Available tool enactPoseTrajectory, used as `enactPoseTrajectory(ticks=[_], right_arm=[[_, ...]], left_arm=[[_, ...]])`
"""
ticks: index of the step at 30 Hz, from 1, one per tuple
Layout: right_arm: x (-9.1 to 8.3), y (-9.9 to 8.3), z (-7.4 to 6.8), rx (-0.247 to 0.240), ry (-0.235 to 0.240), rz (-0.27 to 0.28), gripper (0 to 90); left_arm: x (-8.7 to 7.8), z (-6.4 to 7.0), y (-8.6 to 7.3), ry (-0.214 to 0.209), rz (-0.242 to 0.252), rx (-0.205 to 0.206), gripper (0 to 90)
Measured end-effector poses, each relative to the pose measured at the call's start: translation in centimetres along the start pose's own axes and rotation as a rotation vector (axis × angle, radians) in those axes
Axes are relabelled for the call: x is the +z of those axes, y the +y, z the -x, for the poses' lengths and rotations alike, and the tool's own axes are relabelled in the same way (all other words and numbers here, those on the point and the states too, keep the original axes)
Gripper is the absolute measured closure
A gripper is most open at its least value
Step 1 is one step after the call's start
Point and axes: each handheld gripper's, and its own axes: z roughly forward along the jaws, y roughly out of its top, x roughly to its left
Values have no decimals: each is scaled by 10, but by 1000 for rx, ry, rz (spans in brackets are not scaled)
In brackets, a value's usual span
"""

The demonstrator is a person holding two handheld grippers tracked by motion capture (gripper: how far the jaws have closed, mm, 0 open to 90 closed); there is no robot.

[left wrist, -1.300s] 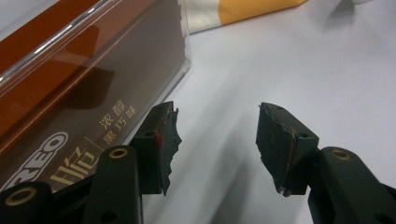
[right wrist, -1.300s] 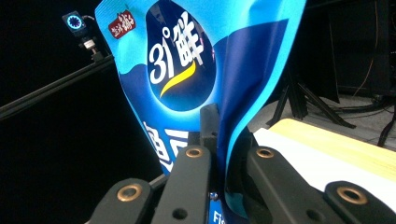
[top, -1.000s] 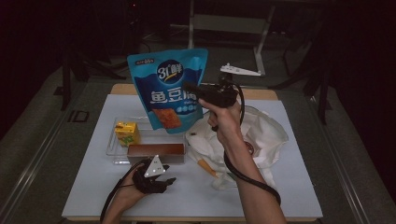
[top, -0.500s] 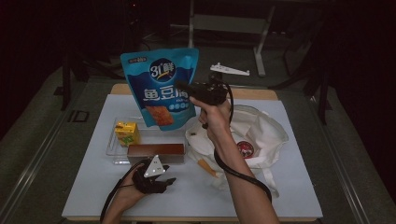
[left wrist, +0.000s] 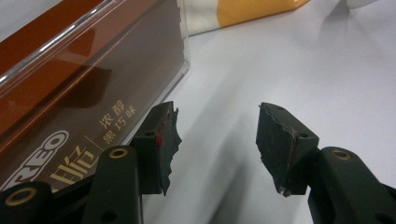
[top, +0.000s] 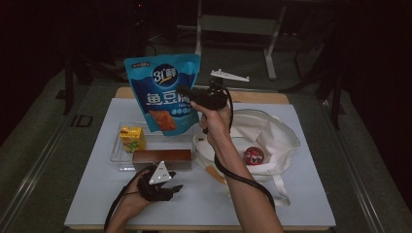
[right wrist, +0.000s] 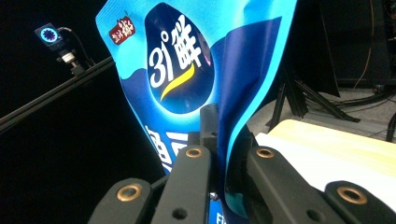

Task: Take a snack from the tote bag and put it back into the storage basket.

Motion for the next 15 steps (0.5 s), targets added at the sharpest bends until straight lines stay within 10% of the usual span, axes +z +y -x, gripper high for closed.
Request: enactPoseTrajectory(ticks=[15], right_arm=[[17, -13, 13, 37, -52, 2, 900]], left_arm=[[0, 1, 0, -9, 3, 5, 470]])
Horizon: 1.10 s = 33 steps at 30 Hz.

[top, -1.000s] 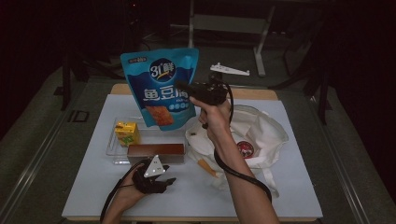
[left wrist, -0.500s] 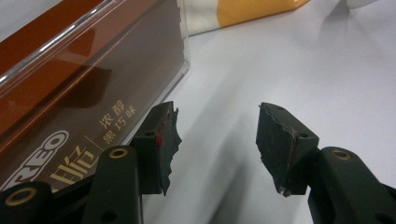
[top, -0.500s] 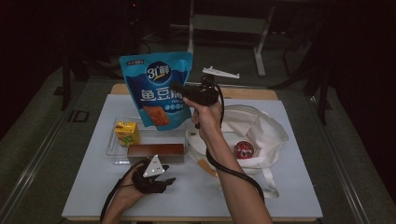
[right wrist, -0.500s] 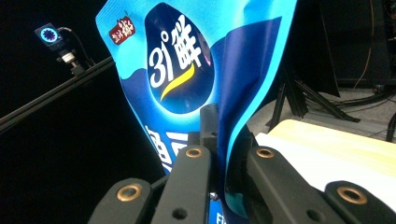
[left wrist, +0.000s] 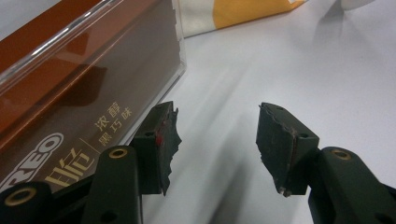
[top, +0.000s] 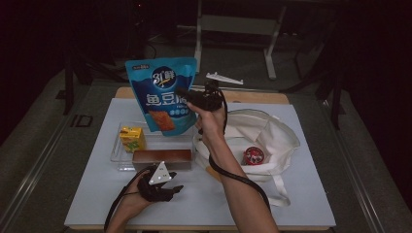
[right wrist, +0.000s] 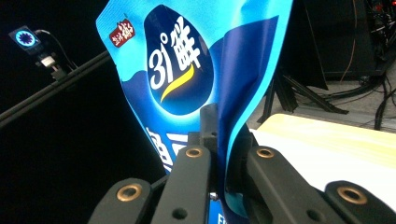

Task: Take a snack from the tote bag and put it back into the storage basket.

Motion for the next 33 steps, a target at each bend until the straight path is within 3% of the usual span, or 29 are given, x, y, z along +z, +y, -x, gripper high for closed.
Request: enactPoseTrajectory(ticks=[16, 33], right_arm=[[22, -17, 4, 16, -65, -1, 900], [39, -33, 2, 17, -101, 11, 899]], left_arm=[[-2, -1, 0, -2, 6, -1, 470], [-4, -2, -1, -2, 11, -5, 471]])
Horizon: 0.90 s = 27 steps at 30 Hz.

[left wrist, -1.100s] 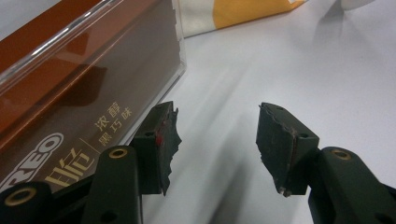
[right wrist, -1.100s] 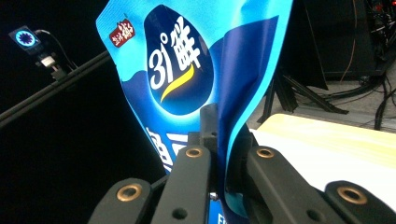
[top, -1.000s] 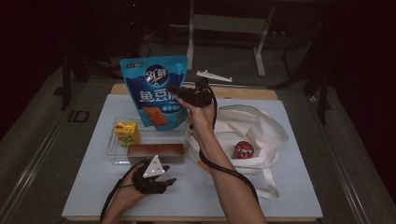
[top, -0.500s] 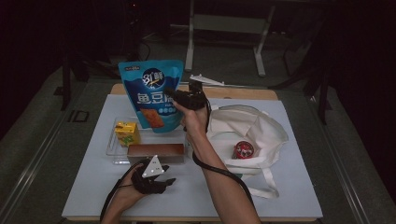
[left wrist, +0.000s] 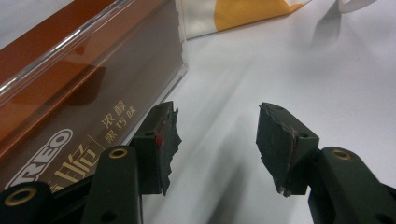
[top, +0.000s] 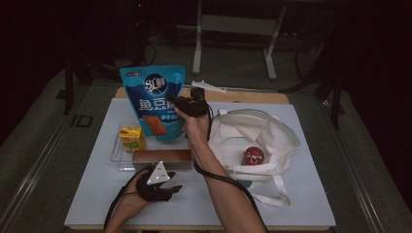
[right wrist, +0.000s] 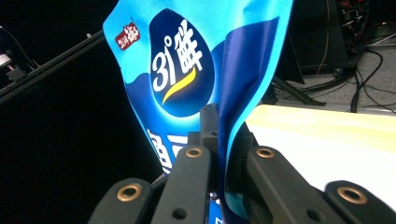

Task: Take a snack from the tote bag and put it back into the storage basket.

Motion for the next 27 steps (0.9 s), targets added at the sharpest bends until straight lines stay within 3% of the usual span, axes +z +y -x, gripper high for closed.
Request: enactPoseTrajectory(ticks=[5, 15, 20, 23, 27], right_arm=[[4, -6, -1, 1, 8, -10, 899], [15, -21, -4, -10, -19, -42, 896], [24, -25, -14, -38, -33, -70, 896], [28, -27, -17, -33, -3, -56, 895], [27, -27, -10, -27, 30, -53, 893]], left_arm=[[0, 0, 0, 0, 1, 0, 470], [0, 0, 0, -1, 0, 1, 470], [-1, 0, 0, -1, 1, 0, 470], [-1, 0, 0, -1, 0, 1, 470], [-1, 1, 0, 0, 2, 2, 470]])
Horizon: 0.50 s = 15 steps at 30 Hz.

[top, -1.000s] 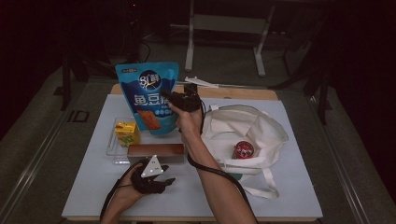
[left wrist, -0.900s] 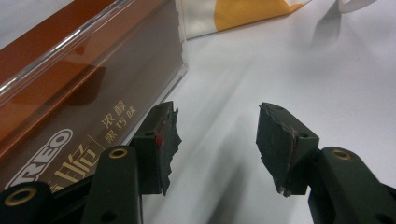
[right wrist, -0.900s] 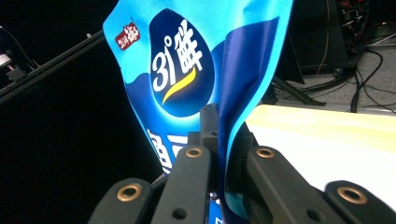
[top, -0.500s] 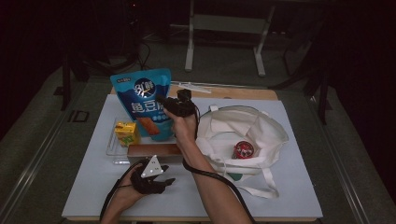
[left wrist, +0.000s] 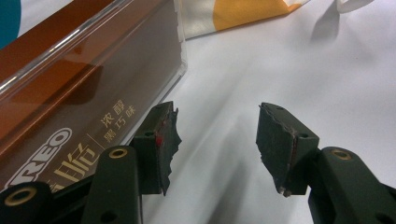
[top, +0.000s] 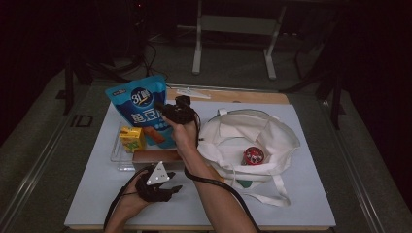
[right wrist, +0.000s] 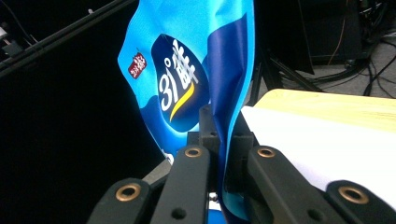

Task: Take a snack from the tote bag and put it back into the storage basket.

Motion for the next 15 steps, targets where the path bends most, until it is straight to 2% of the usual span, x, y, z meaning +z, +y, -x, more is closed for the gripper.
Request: enactPoseTrajectory(ticks=[3, 4, 6, 11, 13, 15], right_arm=[[-3, 1, 2, -3, -5, -10, 891], [-7, 2, 5, -7, 6, -32, 882], [-10, 3, 6, -15, -1, -42, 879], [-24, 5, 12, -14, -32, -112, 860], [-29, 5, 15, -12, -29, -132, 854], [-34, 5, 16, -29, -42, -153, 834]], left_arm=[[1, 0, 0, -2, -3, 1, 471], [2, 1, 0, -2, -8, 1, 470], [1, 1, 0, -1, -8, 2, 470], [2, 1, 0, -1, -12, 0, 470], [3, 1, 0, -1, -15, 2, 470], [3, 1, 0, -1, -18, 4, 470]])
